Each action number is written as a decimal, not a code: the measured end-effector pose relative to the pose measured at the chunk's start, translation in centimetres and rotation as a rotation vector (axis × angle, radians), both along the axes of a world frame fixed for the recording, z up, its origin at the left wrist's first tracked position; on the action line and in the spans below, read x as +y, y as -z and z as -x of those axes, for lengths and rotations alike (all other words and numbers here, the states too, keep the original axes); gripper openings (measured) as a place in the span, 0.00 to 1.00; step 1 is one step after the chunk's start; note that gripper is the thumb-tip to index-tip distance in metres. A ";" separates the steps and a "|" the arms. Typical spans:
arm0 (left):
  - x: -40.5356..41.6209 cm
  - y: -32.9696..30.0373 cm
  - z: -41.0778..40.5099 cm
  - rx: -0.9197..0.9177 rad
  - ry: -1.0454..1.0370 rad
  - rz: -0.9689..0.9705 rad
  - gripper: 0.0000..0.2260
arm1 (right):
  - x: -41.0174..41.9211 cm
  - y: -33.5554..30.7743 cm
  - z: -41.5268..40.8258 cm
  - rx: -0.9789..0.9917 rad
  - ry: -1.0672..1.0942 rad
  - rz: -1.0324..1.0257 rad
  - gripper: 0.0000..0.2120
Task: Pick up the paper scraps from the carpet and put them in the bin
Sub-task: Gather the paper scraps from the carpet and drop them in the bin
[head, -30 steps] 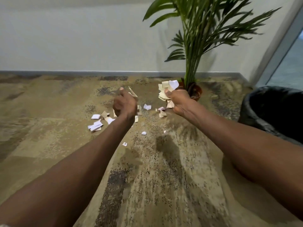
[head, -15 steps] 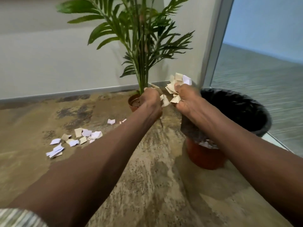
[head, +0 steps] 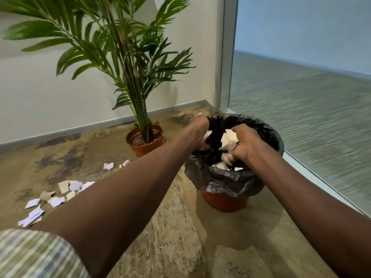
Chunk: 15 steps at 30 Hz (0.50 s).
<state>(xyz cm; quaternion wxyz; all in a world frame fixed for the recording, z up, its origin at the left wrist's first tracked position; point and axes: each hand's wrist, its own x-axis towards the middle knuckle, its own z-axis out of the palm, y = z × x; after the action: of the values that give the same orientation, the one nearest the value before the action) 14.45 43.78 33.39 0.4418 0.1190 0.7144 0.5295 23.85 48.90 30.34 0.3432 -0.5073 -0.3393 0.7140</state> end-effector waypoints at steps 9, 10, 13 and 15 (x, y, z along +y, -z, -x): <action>-0.1 -1.1 4.4 -0.052 0.290 0.022 0.33 | -0.2 -1.5 -0.2 -0.019 -0.110 -0.011 0.15; -0.2 -1.2 5.4 -0.048 0.309 0.026 0.33 | -0.4 -1.4 -0.2 -0.033 -0.107 -0.012 0.17; -1.3 -1.5 9.1 0.009 0.307 0.016 0.31 | -1.3 -1.4 0.8 -0.021 -0.133 -0.066 0.10; -2.7 -1.3 12.1 0.056 0.313 0.028 0.29 | -2.4 -1.4 2.4 -0.033 -0.162 -0.104 0.15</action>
<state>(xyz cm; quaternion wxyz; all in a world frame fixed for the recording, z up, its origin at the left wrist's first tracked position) 2.32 41.06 34.74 0.5005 0.2375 0.7066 0.4403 21.47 46.53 31.75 0.3044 -0.4713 -0.4217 0.7123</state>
